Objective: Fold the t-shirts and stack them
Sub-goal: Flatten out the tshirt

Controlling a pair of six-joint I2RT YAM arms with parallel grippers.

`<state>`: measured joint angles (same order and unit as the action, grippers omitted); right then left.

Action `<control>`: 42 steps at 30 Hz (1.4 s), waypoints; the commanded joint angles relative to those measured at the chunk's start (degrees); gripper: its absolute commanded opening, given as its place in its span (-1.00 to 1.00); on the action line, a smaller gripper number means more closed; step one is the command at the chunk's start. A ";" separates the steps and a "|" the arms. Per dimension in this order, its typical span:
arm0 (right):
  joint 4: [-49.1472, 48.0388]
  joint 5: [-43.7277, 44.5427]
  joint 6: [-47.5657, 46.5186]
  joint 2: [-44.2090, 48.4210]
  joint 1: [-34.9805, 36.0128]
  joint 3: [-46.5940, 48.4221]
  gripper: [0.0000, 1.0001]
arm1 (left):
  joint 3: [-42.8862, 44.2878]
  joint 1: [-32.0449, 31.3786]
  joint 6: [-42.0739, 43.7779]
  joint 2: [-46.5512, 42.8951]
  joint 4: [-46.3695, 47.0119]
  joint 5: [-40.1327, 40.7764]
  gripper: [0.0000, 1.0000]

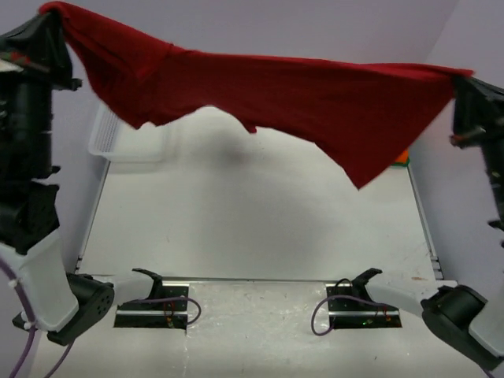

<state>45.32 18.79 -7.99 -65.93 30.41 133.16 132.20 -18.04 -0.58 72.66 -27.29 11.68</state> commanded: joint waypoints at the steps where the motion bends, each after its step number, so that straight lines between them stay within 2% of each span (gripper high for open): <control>1: -3.39 2.05 -1.33 2.47 0.35 -0.71 -1.00 | 4.64 0.03 -1.27 0.37 2.50 -3.86 -1.00; 4: -6.20 3.44 -1.94 1.51 0.43 -1.06 -1.00 | 4.64 0.03 -0.57 2.73 4.78 -1.84 -1.00; 7: -13.23 6.26 -4.75 -1.03 0.35 -4.57 -1.00 | 4.03 0.03 0.31 7.47 6.54 -1.40 -1.00; 10: -15.70 6.79 -6.07 -7.79 -1.40 -2.57 -1.00 | 3.68 0.03 2.42 12.75 8.83 0.18 -1.00; 18: -19.83 -1.29 -0.36 -25.44 -14.49 6.04 -1.00 | 3.86 3.80 6.47 25.49 18.13 -0.25 -1.00; 21: -19.66 -3.05 -0.01 -31.51 -17.23 10.70 -1.00 | 6.74 6.26 6.29 31.02 22.01 -1.57 -1.00; 24: -19.57 -3.84 -0.27 -34.34 -18.81 13.08 -1.00 | 13.77 8.28 5.86 35.60 22.19 -3.68 -1.00; 31: -16.33 -5.16 1.13 -30.32 -18.90 11.77 -1.00 | 7.56 8.55 4.89 28.78 21.31 -4.83 -1.00; 33: -15.62 -4.11 0.18 -27.34 -17.33 7.58 -1.00 | 3.96 8.55 4.36 24.30 20.79 -5.00 -1.00; 37: -16.67 2.12 -3.26 -15.32 -9.43 -2.10 -1.00 | 0.17 8.46 1.20 17.44 17.10 -6.84 -1.00; 39: -16.06 3.01 -2.74 -11.95 -7.48 -3.87 -1.00 | -4.03 8.29 -1.35 11.56 17.09 -8.51 -1.00; 42: -13.42 5.29 -3.70 -7.03 -3.35 -2.91 -1.00 | -5.38 8.02 -2.58 5.40 14.82 -9.66 -1.00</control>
<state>32.77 19.05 -9.76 -78.50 25.36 129.16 127.20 -9.82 -0.43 84.18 -12.91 4.69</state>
